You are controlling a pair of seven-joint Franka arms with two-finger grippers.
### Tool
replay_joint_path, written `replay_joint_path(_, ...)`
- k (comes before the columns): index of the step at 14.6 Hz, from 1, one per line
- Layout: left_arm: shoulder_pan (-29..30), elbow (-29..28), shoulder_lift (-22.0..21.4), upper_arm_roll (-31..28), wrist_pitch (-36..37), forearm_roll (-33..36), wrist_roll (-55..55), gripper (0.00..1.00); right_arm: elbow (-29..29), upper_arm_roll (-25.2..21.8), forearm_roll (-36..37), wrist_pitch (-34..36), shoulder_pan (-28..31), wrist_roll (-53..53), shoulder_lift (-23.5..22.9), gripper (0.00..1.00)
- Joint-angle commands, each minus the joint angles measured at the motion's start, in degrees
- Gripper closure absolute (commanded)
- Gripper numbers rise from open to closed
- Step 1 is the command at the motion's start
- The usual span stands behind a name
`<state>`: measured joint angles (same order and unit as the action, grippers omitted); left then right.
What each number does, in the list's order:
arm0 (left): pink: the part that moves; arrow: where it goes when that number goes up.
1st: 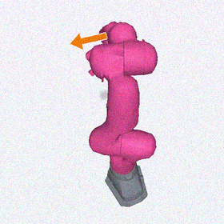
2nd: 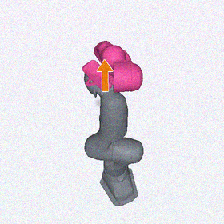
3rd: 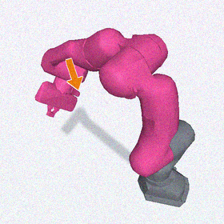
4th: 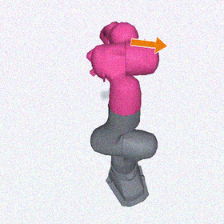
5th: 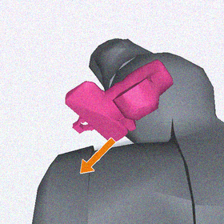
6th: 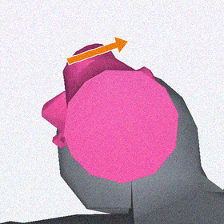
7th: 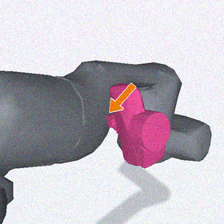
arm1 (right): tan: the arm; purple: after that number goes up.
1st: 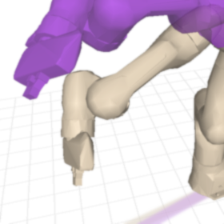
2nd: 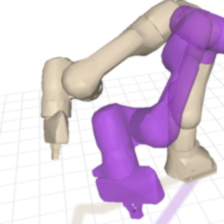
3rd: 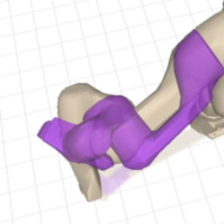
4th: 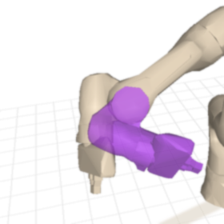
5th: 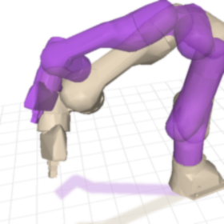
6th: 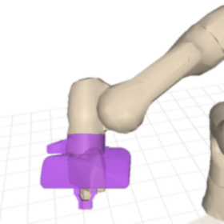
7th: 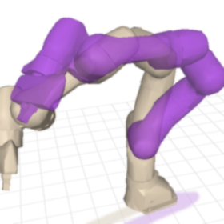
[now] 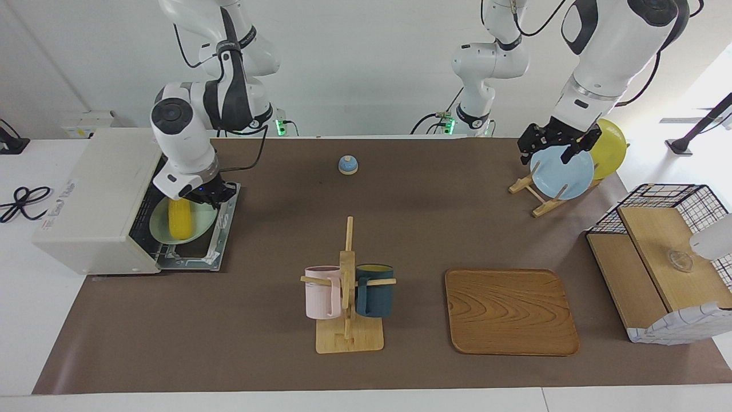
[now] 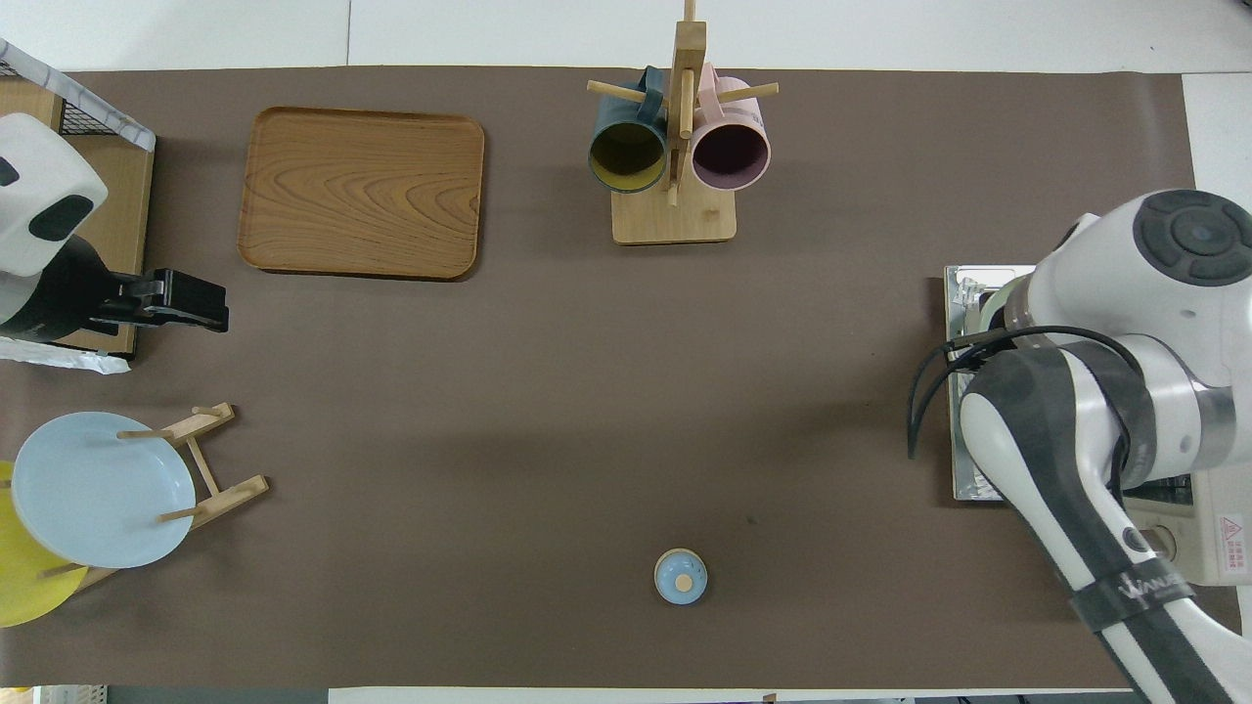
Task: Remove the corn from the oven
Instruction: 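Grasp the green plate with corn and pull it out with the right gripper, then set the green plate on the table center with the right gripper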
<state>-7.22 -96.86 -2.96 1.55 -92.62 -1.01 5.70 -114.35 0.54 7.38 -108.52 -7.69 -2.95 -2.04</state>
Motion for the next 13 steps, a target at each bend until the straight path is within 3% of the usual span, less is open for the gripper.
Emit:
replay_joint_path(1,-0.3,0.1,-0.4,-0.2,0.2,-0.1,0.0,0.0,12.3,0.2,1.1,7.0,-8.3,-11.1,-6.7,1.0)
replay_joint_path(4,-0.2,0.1,-0.5,-0.2,0.2,-0.1,0.0,0.0,20.1,0.3,0.1,8.4,-17.7,-23.9,-12.8,1.0)
replay_joint_path(6,-0.2,-0.2,-0.5,-0.2,0.1,-0.1,0.2,0.0,28.3,0.3,0.1,10.9,-23.7,-33.4,-21.0,1.0)
replay_joint_path(8,-0.2,-0.3,-0.7,-0.2,0.0,-0.1,0.2,0.0,32.6,0.6,-0.9,8.5,-28.1,-42.4,-27.3,1.0)
replay_joint_path(10,-0.1,-0.5,-0.8,-0.2,0.0,-0.1,0.2,0.0,31.0,0.7,-3.6,0.6,-29.5,-45.3,-28.3,1.0)
replay_joint_path(13,0.0,-0.5,-0.8,-0.3,-0.1,-0.1,0.2,0.0,25.2,0.7,-7.4,-5.5,-29.8,-46.1,-27.4,1.0)
